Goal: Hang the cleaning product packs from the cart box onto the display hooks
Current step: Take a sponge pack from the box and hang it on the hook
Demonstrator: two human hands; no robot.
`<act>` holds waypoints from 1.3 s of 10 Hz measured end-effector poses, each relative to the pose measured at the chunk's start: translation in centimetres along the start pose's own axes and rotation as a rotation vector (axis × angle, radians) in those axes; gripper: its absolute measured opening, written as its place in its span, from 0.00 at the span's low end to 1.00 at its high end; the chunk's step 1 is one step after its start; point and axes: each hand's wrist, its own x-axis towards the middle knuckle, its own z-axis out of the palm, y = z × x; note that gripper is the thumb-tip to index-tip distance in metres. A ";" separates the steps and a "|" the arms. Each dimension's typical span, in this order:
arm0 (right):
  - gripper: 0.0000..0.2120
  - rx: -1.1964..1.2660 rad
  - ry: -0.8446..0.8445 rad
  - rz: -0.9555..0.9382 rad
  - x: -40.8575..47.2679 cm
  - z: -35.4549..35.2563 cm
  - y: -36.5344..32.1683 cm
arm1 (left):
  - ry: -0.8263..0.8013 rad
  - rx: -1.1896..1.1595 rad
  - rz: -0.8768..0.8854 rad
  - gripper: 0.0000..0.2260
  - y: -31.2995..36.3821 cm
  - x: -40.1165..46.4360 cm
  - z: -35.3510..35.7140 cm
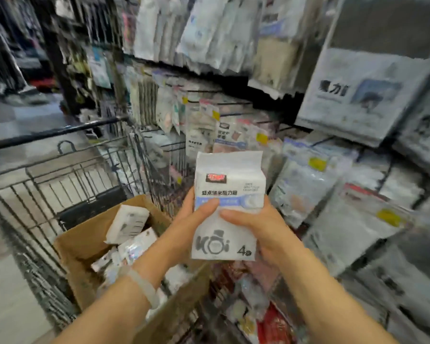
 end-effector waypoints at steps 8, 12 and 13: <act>0.20 -0.260 0.867 -0.525 -64.1 -18.7 -25.6 | -1.088 0.131 0.304 0.46 3.6 -32.6 59.6; 0.18 -0.486 0.921 -0.571 -63.8 -25.4 -37.5 | -1.212 0.018 0.335 0.34 12.6 -30.3 70.0; 0.20 -0.546 0.868 -0.586 -62.7 -27.4 -39.6 | -1.183 0.002 0.341 0.28 15.0 -28.7 71.1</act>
